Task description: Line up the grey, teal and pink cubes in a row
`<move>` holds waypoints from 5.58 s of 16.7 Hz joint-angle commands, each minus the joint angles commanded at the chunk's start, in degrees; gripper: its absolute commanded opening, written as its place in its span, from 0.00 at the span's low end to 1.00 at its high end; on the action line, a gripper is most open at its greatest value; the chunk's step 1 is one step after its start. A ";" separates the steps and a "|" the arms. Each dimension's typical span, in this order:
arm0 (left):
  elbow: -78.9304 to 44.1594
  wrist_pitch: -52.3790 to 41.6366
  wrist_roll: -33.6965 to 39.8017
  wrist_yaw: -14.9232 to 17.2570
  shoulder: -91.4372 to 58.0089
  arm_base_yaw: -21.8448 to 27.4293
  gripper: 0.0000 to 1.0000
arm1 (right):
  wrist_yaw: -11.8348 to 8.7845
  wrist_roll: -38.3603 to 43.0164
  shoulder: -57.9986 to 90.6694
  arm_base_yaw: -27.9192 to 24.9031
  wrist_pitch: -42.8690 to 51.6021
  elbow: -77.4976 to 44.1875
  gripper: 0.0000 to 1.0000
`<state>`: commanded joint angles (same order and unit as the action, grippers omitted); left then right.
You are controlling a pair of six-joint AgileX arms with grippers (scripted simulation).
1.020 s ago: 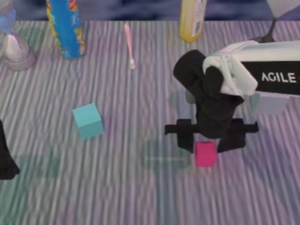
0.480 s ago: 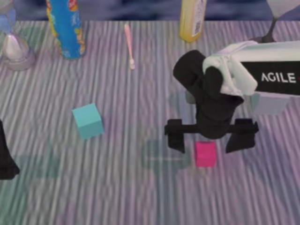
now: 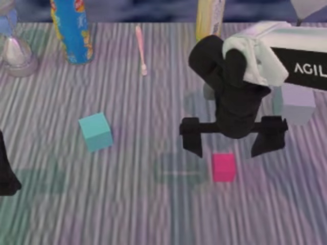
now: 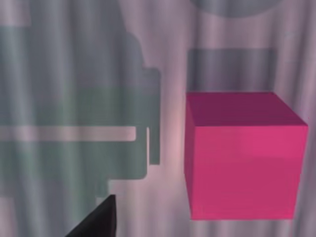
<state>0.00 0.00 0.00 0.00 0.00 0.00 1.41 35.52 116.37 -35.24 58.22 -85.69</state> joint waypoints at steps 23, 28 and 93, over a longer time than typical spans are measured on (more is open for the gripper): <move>-51.71 -35.12 -25.41 0.14 -65.11 10.13 1.00 | -1.43 -18.17 -56.62 8.65 -24.04 46.20 1.00; -73.25 -50.49 -36.27 0.15 -92.55 14.42 1.00 | -1.62 -26.30 -84.27 18.48 -37.15 67.65 1.00; -95.81 -63.20 -47.68 0.75 -122.23 18.29 0.00 | -1.41 -35.52 -116.37 34.67 -58.22 85.69 1.00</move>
<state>-95.81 -63.20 -47.68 0.75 -122.23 18.29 0.00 0.00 0.00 -0.57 0.00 0.00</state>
